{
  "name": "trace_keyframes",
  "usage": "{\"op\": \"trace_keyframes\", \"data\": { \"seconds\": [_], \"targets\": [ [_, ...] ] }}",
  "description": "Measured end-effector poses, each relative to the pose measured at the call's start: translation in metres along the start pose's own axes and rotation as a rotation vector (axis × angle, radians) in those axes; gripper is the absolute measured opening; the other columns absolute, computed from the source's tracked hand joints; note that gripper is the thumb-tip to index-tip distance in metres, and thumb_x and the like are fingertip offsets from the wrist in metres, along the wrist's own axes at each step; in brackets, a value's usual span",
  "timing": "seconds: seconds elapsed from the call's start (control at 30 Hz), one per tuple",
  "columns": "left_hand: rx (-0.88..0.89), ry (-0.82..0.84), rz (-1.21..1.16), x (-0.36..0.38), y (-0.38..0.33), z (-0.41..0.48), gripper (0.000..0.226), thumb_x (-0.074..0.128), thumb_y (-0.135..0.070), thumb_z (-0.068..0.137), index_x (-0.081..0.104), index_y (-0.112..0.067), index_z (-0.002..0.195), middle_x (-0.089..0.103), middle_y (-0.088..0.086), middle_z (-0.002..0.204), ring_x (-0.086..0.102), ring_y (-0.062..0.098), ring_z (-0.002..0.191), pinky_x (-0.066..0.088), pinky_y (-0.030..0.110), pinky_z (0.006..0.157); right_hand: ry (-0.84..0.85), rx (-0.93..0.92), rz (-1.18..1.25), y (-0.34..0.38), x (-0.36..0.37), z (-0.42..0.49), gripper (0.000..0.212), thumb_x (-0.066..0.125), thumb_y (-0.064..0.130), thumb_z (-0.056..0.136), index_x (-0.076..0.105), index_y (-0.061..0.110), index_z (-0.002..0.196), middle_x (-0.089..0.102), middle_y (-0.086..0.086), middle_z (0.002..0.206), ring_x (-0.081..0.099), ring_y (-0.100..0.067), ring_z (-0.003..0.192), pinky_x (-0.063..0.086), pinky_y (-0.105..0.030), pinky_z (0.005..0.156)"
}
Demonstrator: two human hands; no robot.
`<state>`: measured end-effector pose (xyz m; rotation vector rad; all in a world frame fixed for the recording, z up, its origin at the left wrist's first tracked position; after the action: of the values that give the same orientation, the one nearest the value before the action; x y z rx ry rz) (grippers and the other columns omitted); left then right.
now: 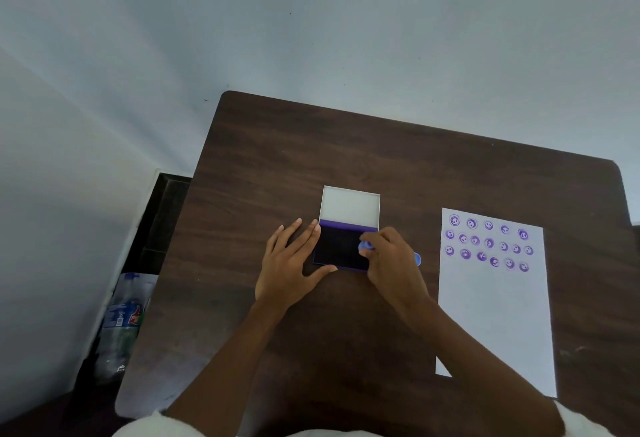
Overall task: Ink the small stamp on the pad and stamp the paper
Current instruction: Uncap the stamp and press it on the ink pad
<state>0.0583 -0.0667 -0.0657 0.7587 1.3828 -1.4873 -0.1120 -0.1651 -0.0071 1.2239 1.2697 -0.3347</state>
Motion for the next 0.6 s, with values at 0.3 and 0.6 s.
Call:
{"op": "trace_keyframes", "data": {
  "seconds": [0.3,0.6],
  "targets": [
    [0.002,-0.023,-0.007,0.0018,0.0011,-0.0011,0.079,0.051,-0.071,0.09,0.043,-0.018,0.149,0.052,-0.001,0.151,0.036,0.019,0.147,0.03,0.046,0.12,-0.043,-0.023,-0.083,-0.001,0.0005,0.0003,0.034,0.074,0.006,0.078,0.065,0.009,0.111,0.064,-0.012,0.104,0.062,-0.022,0.091,0.052,-0.028,0.077],
    [0.0,-0.026,-0.007,0.0057,0.0027,-0.0016,0.08,0.05,-0.072,0.09,0.044,-0.019,0.149,0.051,-0.003,0.151,0.035,0.019,0.147,0.029,0.046,0.121,-0.007,-0.273,-0.132,-0.004,-0.0056,0.0086,0.036,0.079,-0.001,0.071,0.067,0.006,0.105,0.065,-0.012,0.097,0.062,-0.022,0.086,0.057,-0.032,0.071]
  ]
}}
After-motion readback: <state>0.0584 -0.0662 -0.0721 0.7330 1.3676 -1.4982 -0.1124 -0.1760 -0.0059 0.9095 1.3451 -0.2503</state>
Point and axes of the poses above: each hand's wrist, its own z-axis towards the middle knuckle, its own x-axis out of the palm, y = z × x, the point moved 5 cm from there along z, towards the middle knuckle
